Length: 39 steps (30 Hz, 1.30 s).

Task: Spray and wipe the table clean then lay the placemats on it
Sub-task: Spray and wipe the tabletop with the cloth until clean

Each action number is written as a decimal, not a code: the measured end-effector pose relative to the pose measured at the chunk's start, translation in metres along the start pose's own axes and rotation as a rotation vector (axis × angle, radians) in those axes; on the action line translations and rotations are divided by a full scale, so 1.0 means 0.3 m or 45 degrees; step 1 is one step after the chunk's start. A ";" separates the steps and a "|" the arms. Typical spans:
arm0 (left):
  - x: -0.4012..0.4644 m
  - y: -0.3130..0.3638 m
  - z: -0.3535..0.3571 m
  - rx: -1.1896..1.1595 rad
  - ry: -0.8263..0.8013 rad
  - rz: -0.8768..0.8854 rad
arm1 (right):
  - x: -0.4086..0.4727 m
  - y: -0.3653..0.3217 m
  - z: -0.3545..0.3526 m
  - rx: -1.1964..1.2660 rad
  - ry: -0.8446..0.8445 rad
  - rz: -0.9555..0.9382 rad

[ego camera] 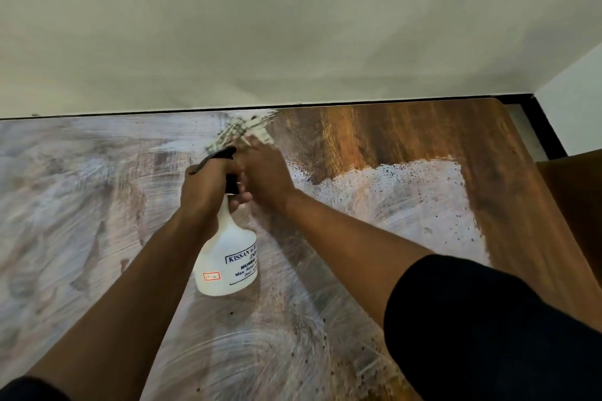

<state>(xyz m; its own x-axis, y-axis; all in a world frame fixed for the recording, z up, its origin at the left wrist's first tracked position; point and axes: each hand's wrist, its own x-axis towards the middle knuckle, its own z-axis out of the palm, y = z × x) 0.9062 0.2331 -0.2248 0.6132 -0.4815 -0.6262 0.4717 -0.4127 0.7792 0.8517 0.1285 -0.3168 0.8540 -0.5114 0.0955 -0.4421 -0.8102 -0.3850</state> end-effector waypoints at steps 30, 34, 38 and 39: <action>-0.197 -0.184 -0.219 -0.089 0.566 0.105 | -0.225 -0.036 -0.017 0.113 -0.259 -0.201; -0.158 -0.160 -0.253 -0.105 0.530 0.133 | -0.174 0.042 -0.037 0.233 -0.180 -0.011; -0.111 -0.142 -0.306 -0.096 0.499 0.116 | -0.097 0.124 -0.032 0.267 0.023 0.326; -0.101 -0.139 -0.328 -0.087 0.472 0.118 | -0.075 0.132 -0.034 0.235 0.048 0.382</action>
<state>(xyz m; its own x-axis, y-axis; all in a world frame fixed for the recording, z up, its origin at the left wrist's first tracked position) 0.9303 0.3410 -0.2359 0.8368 -0.1966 -0.5109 0.4371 -0.3219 0.8398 0.8121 0.1049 -0.3248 0.6815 -0.7317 -0.0147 -0.6117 -0.5585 -0.5602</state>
